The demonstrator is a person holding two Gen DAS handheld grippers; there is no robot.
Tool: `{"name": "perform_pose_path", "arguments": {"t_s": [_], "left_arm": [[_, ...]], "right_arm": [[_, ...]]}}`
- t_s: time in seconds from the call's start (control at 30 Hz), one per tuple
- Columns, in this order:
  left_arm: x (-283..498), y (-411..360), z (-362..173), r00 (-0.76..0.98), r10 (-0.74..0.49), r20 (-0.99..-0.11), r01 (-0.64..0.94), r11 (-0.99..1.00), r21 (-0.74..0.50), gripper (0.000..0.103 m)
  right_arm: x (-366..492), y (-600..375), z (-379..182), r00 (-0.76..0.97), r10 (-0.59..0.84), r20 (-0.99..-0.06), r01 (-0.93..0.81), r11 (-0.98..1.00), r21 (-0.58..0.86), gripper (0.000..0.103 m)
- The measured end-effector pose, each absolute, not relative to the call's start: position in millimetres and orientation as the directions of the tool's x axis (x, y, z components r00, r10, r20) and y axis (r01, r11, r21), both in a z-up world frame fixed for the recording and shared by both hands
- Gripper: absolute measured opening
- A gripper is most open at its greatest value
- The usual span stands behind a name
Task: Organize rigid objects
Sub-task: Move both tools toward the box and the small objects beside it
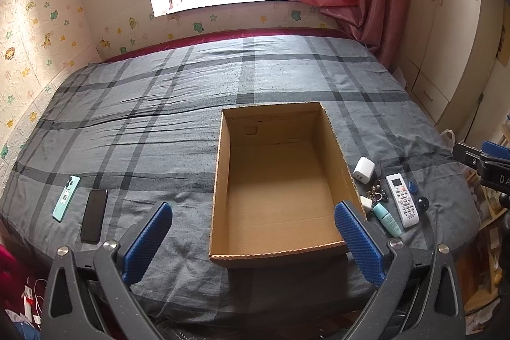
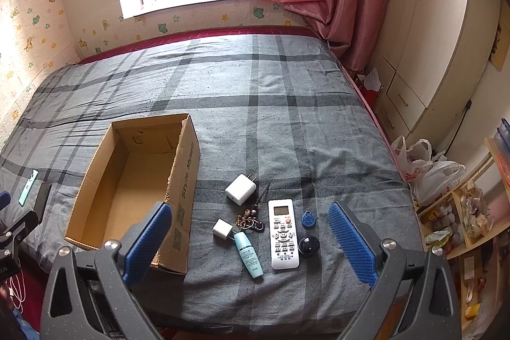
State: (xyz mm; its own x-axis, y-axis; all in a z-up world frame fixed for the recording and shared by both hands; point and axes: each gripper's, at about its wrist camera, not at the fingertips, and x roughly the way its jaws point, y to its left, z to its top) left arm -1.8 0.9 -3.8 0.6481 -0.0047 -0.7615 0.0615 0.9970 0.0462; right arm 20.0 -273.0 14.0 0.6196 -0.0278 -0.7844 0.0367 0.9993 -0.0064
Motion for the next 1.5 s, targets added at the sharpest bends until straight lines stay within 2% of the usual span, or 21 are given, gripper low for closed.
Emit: {"name": "perform_pose_path", "arguments": {"t_s": [1.5], "left_arm": [[33,31,-22,0.646,-0.003,-0.763,0.019,1.0,0.013,0.103]], "right_arm": [[32,-278,-5,0.605,-0.041,-0.795,0.056,0.998,-0.01,0.101]]}}
